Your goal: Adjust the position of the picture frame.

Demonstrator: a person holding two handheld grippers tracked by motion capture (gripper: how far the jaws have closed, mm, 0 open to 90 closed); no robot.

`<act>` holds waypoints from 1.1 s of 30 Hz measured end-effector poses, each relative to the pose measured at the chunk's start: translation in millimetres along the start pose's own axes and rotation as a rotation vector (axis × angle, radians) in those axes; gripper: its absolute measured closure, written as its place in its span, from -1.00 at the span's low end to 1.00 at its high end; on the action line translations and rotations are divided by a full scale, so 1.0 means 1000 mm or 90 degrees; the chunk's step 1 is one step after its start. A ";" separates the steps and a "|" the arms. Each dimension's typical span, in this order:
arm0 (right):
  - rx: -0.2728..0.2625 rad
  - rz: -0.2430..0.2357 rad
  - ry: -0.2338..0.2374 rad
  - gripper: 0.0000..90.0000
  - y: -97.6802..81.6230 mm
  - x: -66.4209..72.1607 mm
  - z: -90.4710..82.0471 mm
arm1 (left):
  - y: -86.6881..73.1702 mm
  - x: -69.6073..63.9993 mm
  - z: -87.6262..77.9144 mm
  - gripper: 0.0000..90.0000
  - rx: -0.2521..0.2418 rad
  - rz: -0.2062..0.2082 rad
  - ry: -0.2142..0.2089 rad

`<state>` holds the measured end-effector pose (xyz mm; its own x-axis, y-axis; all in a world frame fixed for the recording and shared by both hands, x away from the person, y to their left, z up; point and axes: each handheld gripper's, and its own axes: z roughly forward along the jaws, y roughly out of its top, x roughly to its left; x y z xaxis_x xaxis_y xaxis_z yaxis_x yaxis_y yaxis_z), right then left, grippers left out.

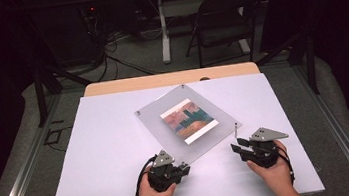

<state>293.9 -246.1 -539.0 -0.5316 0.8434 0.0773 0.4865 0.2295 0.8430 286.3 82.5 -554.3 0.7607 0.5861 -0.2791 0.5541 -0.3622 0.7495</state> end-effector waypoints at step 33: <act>0.019 0.010 0.021 0.90 0.013 -0.007 0.049 | 0.001 0.024 -0.044 0.88 -0.028 -0.044 0.058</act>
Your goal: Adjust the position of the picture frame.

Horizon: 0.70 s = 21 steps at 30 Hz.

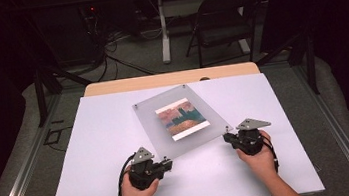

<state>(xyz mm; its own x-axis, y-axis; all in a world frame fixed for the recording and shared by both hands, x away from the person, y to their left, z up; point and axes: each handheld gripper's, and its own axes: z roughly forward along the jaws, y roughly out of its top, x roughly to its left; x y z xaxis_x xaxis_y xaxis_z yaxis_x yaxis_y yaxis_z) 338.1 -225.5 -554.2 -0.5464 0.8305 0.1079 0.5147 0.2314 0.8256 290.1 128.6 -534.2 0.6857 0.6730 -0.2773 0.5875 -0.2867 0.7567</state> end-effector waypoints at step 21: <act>-0.005 -0.001 0.059 0.90 -0.003 0.031 0.002 | 0.011 0.051 -0.010 0.85 -0.029 -0.070 0.065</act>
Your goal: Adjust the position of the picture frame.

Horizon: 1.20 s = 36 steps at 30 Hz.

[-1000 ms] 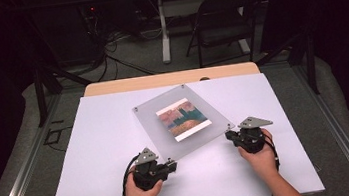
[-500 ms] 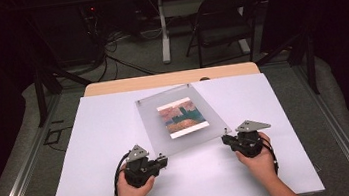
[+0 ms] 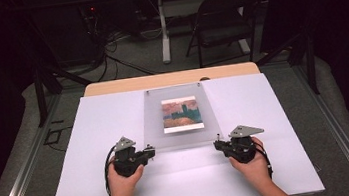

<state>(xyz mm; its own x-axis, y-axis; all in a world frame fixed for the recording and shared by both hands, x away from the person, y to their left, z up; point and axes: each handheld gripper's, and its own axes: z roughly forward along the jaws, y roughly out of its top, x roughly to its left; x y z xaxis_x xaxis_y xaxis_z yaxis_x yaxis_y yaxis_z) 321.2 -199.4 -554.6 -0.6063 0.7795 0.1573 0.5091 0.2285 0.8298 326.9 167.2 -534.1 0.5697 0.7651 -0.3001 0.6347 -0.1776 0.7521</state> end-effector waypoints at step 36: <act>0.031 0.020 -0.023 0.88 -0.002 -0.012 0.014 | 0.000 0.008 0.026 0.84 0.020 -0.005 0.005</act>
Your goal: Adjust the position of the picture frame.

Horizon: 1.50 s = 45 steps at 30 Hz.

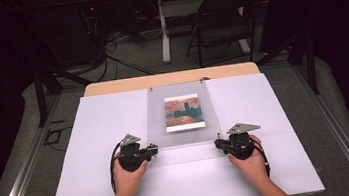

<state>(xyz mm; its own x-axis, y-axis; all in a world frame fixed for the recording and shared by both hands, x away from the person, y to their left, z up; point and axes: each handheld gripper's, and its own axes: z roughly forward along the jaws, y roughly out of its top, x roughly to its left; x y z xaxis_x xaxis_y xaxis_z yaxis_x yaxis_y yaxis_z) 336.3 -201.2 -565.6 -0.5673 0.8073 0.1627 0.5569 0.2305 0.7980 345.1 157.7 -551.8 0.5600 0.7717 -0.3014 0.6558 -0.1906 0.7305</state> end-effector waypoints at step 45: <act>-0.010 -0.067 -0.009 -0.04 -0.008 0.012 -0.054 | -0.023 -0.022 -0.037 -0.22 -0.047 0.088 0.019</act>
<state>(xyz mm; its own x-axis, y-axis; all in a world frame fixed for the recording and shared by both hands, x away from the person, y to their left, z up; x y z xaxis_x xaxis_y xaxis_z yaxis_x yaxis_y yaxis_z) 292.4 -222.4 -538.6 -0.6135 0.7866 0.0697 0.4848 0.3055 0.8195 298.6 167.6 -539.3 0.6266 0.7588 -0.1775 0.5342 -0.2525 0.8068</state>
